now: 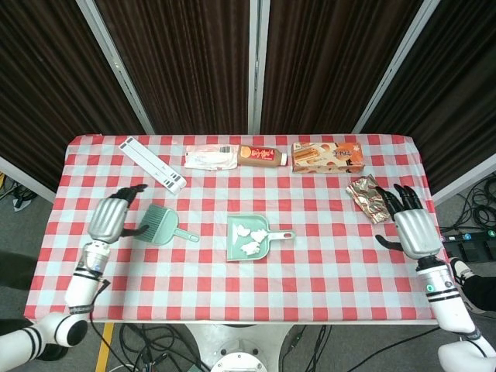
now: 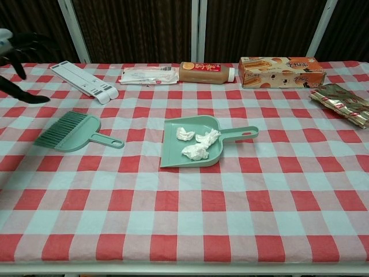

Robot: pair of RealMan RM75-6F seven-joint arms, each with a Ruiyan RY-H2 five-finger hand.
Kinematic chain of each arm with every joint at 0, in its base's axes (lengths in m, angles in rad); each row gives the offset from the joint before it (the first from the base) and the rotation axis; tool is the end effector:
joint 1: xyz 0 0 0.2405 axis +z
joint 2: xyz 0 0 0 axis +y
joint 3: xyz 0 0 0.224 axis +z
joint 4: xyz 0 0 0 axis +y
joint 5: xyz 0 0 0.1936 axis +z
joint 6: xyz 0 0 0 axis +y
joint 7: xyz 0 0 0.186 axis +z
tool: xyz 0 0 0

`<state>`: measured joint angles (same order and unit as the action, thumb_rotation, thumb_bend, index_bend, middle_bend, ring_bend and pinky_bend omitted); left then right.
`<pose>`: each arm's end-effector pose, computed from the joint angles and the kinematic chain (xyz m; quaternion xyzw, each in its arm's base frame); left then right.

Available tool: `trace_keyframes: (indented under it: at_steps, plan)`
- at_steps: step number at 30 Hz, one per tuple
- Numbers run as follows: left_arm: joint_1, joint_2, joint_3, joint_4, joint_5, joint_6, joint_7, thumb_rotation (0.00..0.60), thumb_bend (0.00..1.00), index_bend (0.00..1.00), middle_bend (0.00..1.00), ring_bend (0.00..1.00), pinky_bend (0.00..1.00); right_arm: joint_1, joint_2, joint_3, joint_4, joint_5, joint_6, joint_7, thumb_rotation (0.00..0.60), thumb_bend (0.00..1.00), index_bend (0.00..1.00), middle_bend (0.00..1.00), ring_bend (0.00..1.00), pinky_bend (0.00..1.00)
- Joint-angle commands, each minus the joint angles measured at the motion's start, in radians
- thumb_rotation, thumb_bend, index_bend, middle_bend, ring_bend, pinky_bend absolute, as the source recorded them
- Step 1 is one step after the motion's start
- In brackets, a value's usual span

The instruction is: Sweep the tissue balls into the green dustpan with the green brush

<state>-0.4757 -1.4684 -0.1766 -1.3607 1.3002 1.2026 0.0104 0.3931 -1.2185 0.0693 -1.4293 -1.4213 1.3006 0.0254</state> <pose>-0.2104 0.3420 0.0627 -0.6186 -0.4115 -0.4429 0.5018 -0.2443 -0.3105 0.1283 0.6597 -0.3422 0.3987 0.5374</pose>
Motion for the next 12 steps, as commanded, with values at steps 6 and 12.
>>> trace_keyframes:
  at_steps: [6,12]
  plan:
    - [0.217,0.175,0.093,-0.051,0.015,0.218,0.062,0.600,0.14,0.19,0.23,0.20,0.26,-0.137,0.063,-0.039,0.003,-0.040,0.149,0.094,0.600,0.13,0.00,0.18,0.01,0.06]
    - [0.350,0.238,0.157,-0.125,-0.005,0.300,0.062,0.600,0.15,0.20,0.23,0.20,0.24,-0.222,0.088,-0.065,-0.036,-0.047,0.219,0.125,0.600,0.13,0.00,0.17,0.00,0.03]
